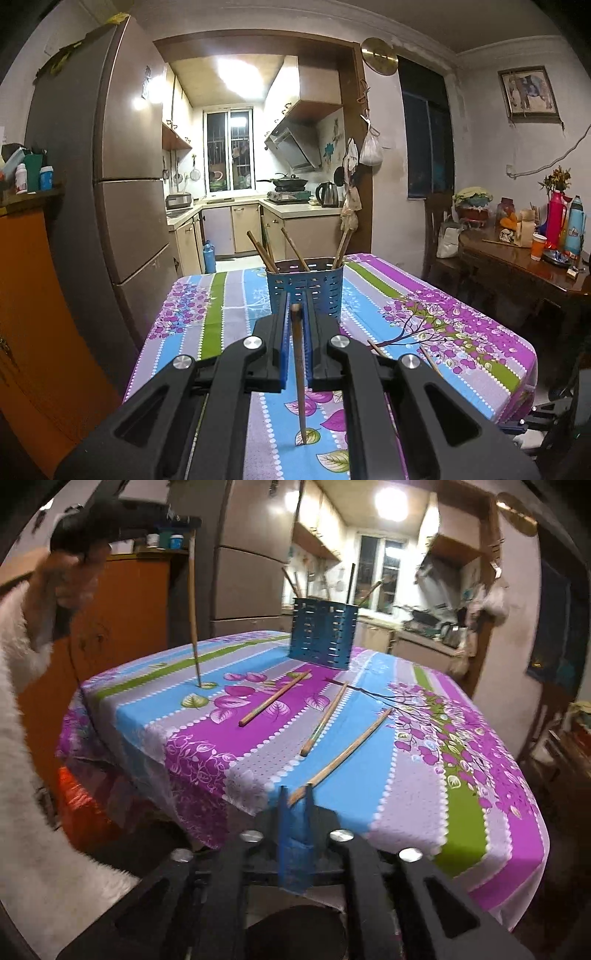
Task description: Organize utensils
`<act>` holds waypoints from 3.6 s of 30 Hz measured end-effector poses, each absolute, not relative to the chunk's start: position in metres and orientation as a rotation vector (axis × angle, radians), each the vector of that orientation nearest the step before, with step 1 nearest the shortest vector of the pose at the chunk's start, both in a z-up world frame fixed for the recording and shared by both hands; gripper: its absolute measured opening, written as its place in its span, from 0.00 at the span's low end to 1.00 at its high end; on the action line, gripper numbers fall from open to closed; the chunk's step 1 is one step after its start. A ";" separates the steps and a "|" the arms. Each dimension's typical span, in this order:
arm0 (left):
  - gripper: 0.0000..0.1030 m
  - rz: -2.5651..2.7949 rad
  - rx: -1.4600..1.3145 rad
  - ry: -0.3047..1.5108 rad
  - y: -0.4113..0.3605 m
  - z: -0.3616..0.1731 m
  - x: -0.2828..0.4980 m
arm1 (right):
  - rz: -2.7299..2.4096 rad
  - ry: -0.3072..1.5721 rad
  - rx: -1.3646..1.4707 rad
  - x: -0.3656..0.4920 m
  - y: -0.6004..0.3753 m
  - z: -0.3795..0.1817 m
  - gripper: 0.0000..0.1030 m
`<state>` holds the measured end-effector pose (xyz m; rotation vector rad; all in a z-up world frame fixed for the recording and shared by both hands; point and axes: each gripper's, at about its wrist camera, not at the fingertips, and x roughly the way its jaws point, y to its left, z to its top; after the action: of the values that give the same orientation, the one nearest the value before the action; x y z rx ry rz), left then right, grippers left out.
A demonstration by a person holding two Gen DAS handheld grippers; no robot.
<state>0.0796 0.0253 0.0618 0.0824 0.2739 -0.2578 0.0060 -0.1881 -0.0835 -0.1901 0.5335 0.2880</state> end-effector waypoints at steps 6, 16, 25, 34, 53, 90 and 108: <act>0.05 -0.288 0.093 0.280 0.025 0.057 0.077 | 0.130 0.545 -0.125 0.013 -0.184 -0.093 0.37; 0.05 -0.316 0.067 0.294 0.033 0.050 0.084 | 0.069 0.584 -0.155 0.022 -0.177 -0.099 0.11; 0.05 -0.309 0.074 0.281 0.034 0.048 0.084 | 0.036 0.556 -0.167 0.017 -0.182 -0.093 0.09; 0.05 -0.308 0.083 0.273 0.028 0.048 0.082 | -0.022 0.455 -0.229 0.012 -0.196 -0.071 0.07; 0.05 -0.298 0.097 0.248 0.022 0.047 0.090 | -0.026 0.237 -0.214 0.030 -0.243 0.007 0.07; 0.00 -0.253 0.603 0.178 -0.044 -0.062 0.179 | 0.176 0.400 -0.276 0.126 -0.211 0.009 0.07; 0.26 -0.307 0.208 0.499 0.004 0.017 0.158 | 0.256 0.569 -0.129 0.166 -0.243 -0.009 0.07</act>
<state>0.1578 0.0036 0.0169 0.2075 0.4991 -0.3069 0.1665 -0.2426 -0.0092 -0.1285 0.5693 0.2565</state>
